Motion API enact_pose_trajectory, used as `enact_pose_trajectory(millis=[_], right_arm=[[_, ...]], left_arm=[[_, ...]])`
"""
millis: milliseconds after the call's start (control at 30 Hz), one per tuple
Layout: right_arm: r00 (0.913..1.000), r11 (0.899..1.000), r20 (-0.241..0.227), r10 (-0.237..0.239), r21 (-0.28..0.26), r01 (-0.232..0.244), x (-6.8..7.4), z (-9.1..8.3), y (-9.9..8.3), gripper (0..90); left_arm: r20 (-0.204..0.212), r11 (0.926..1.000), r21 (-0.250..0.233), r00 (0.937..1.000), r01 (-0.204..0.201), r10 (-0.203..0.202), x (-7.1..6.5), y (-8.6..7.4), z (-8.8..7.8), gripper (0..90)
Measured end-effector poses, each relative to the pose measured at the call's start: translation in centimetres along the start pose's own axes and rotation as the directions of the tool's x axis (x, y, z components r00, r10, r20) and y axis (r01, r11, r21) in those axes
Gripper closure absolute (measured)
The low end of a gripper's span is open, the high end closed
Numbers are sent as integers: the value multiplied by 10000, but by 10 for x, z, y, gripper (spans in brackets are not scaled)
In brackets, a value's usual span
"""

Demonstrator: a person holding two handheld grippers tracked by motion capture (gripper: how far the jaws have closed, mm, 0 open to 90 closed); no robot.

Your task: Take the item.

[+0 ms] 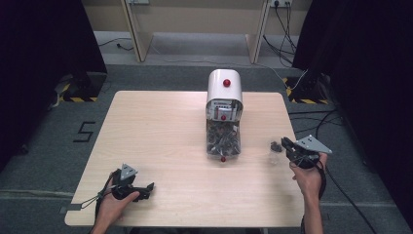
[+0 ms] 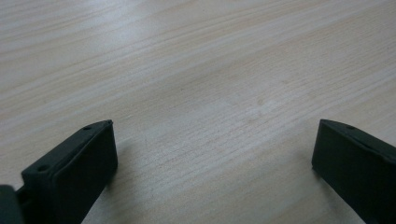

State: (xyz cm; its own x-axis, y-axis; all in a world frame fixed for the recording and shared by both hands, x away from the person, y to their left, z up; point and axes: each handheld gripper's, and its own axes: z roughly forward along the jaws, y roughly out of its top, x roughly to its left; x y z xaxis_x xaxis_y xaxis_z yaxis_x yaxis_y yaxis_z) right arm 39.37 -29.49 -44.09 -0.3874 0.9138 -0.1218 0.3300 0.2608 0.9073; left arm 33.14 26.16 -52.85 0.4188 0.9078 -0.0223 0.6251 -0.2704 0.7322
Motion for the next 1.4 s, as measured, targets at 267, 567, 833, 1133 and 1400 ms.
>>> enact_pose_trajectory(millis=[267, 567, 833, 1133, 1400], right_arm=[[10000, 9998, -86, 43, -184, -44, 3, -3, 4, 790], [9975, 9990, -677, 182, -401, -209, 16, -2, 13, 650], [9947, 9976, -962, 350, -553, -405, 30, -2, 21, 504], [9887, 9993, -1495, 145, -331, -197, 53, 4, 22, 433], [9812, 9996, -1910, -287, -72, 278, 75, 9, 18, 426]], left_arm=[[0, 10000, 0, 10000, 2, -2, 0, 0, 0, 0], [-1, 10000, -1, 10000, 0, 0, 0, 0, 0, 0], [-2, 10000, -1, 10000, 0, 0, 0, 0, 0, 0], [-1, 10000, -1, 10000, -1, 1, 0, 0, 0, 0], [-2, 10000, -1, 10000, 1, -1, 0, 0, 0, 0]])
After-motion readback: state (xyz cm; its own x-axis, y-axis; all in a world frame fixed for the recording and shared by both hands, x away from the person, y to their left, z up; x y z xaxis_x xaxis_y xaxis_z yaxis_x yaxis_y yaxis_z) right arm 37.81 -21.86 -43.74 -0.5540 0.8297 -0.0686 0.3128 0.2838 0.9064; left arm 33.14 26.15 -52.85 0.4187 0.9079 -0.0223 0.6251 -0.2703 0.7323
